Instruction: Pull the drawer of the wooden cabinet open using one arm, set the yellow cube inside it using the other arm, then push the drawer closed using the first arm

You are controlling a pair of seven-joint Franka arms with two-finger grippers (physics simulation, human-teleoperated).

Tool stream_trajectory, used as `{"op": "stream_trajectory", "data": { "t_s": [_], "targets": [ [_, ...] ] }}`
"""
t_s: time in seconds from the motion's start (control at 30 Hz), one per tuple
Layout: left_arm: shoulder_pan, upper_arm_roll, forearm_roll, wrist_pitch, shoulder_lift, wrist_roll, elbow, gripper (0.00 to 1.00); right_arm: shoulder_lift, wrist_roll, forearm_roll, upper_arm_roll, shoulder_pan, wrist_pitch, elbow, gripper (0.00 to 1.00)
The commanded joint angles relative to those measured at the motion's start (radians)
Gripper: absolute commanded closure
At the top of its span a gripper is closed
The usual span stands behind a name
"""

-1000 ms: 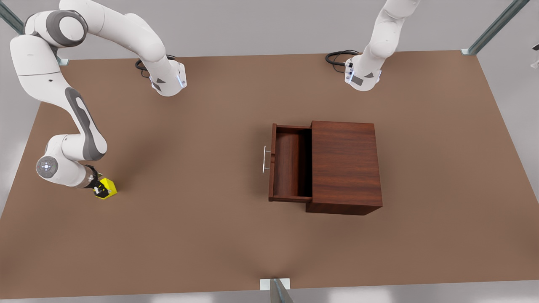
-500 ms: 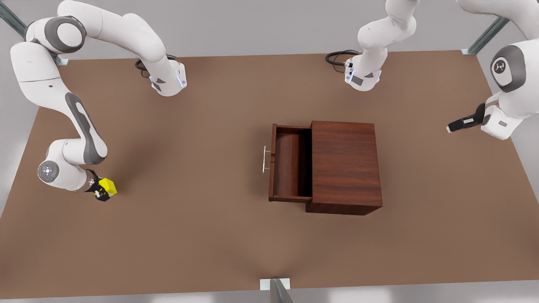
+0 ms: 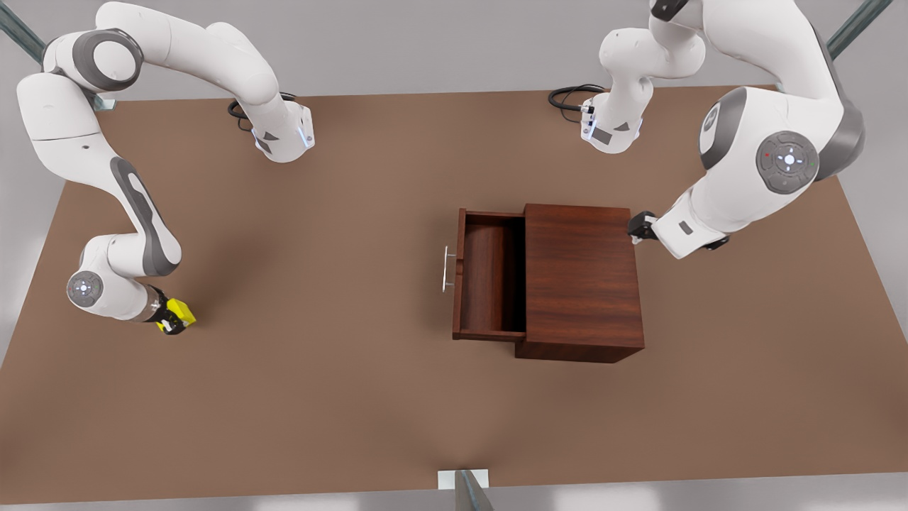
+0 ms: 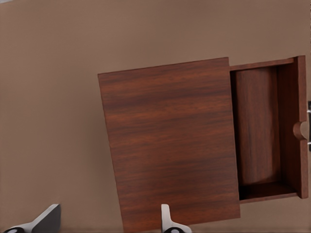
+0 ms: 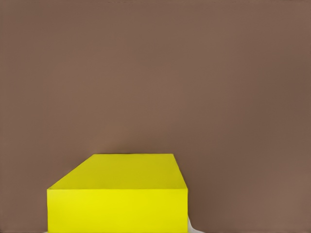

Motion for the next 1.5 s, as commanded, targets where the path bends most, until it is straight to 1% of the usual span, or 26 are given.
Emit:
{"op": "stream_trajectory", "data": {
  "t_s": [0.0, 0.03, 0.07, 0.13, 0.17, 0.23, 0.27, 0.33, 0.43, 0.47, 0.57, 0.6, 0.67, 0.7, 0.73, 0.77, 0.83, 0.87, 1.0, 1.1, 1.13, 1.2, 1.27, 1.3, 1.33, 1.47],
  "targets": [
    [0.000, -0.001, 0.000, 0.005, 0.007, 0.036, -0.002, 0.00, -0.007, 0.017, -0.001, 0.030, -0.014, -0.027, 0.000, 0.53],
    [0.001, -0.001, 0.000, 0.005, 0.010, 0.036, -0.005, 0.00, -0.012, 0.017, -0.001, 0.079, -0.048, -0.058, 0.002, 0.53],
    [0.003, 0.003, 0.035, 0.005, 0.016, 0.036, -0.005, 0.00, -0.024, 0.024, 0.002, 0.150, -0.091, -0.102, 0.003, 0.53],
    [0.030, 0.006, 0.002, 0.011, 0.021, 0.046, -0.005, 0.00, -0.087, 0.031, 0.082, 0.200, -0.079, -0.153, 0.012, 0.53],
    [0.033, 0.006, 0.000, 0.031, 0.021, 0.046, -0.009, 0.00, -0.105, 0.038, 0.114, 0.246, -0.074, -0.216, 0.032, 0.53],
    [0.046, 0.006, -0.003, 0.039, 0.019, 0.072, -0.021, 0.00, -0.107, 0.141, 0.157, 0.288, 0.001, -0.334, 0.115, 0.53],
    [0.044, 0.006, -0.002, 0.039, 0.019, 0.070, -0.022, 0.00, -0.135, 0.178, 0.193, 0.290, 0.045, -0.349, 0.129, 0.53],
    [0.044, 0.006, -0.002, 0.039, 0.019, 0.070, -0.027, 0.00, -0.193, 0.251, 0.300, 0.279, 0.145, -0.372, 0.152, 0.53],
    [0.044, 0.006, 0.002, 0.034, 0.012, 0.067, -0.042, 0.00, -0.182, 0.460, 0.306, 0.271, 0.340, -0.521, 0.311, 0.53],
    [0.044, 0.006, 0.003, 0.037, 0.012, 0.067, -0.042, 0.00, -0.164, 0.541, 0.308, 0.267, 0.432, -0.579, 0.382, 0.53],
    [0.044, 0.006, 0.005, 0.039, 0.013, 0.064, -0.042, 0.00, -0.058, 0.754, 0.305, 0.262, 0.625, -0.655, 0.569, 0.53],
    [0.044, 0.006, 0.005, 0.039, 0.013, 0.064, -0.042, 0.00, -0.043, 0.836, 0.303, 0.259, 0.691, -0.661, 0.603, 0.53],
    [0.044, 0.006, 0.006, 0.039, 0.013, 0.063, -0.042, 0.00, 0.011, 1.004, 0.305, 0.196, 0.878, -0.647, 0.707, 0.53],
    [0.044, 0.006, 0.006, 0.039, 0.013, 0.063, -0.042, 0.00, 0.037, 1.063, 0.305, 0.194, 0.929, -0.644, 0.750, 0.53],
    [0.044, 0.006, 0.006, 0.039, 0.013, 0.063, -0.042, 0.00, 0.063, 1.126, 0.303, 0.188, 1.001, -0.615, 0.779, 0.53],
    [0.044, 0.006, 0.005, 0.037, 0.013, 0.063, -0.042, 0.00, 0.068, 1.182, 0.303, 0.162, 1.064, -0.563, 0.781, 0.53],
    [0.044, 0.006, 0.006, 0.037, 0.013, 0.063, -0.042, 0.00, 0.102, 1.264, 0.302, 0.152, 1.167, -0.535, 0.828, 0.53],
    [0.044, 0.006, 0.006, 0.037, 0.013, 0.063, -0.042, 0.00, 0.105, 1.282, 0.303, 0.132, 1.217, -0.521, 0.844, 0.53],
    [0.046, 0.006, 0.006, 0.036, 0.012, 0.063, -0.042, 0.00, 0.131, 1.351, 0.302, 0.121, 1.311, -0.426, 0.925, 0.53],
    [0.044, 0.006, 0.005, 0.034, 0.012, 0.063, -0.042, 0.00, 0.160, 1.351, 0.302, 0.001, 1.417, -0.423, 0.925, 0.53],
    [0.044, 0.004, 0.003, 0.030, 0.009, 0.061, -0.044, 0.00, 0.180, 1.350, 0.302, -0.005, 1.427, -0.425, 0.925, 0.53],
    [0.043, 0.004, 0.000, 0.019, -0.011, 0.059, -0.079, 0.00, 0.194, 1.348, 0.302, -0.053, 1.467, -0.428, 0.925, 0.53],
    [0.044, 0.009, 0.000, 0.019, -0.016, 0.059, -0.090, 0.00, 0.200, 1.348, 0.302, -0.054, 1.473, -0.428, 0.925, 0.53],
    [0.044, 0.009, 0.002, 0.019, -0.018, 0.059, -0.091, 0.00, 0.201, 1.348, 0.302, -0.056, 1.476, -0.429, 0.925, 0.49],
    [0.044, 0.009, 0.002, 0.023, -0.016, 0.058, -0.091, 0.00, 0.200, 1.354, 0.302, -0.056, 1.476, -0.434, 0.925, 0.00],
    [0.046, 0.009, 0.000, 0.025, -0.016, 0.058, -0.091, 0.00, 0.192, 1.338, 0.302, -0.053, 1.469, -0.455, 0.925, 0.00]
  ]
}}
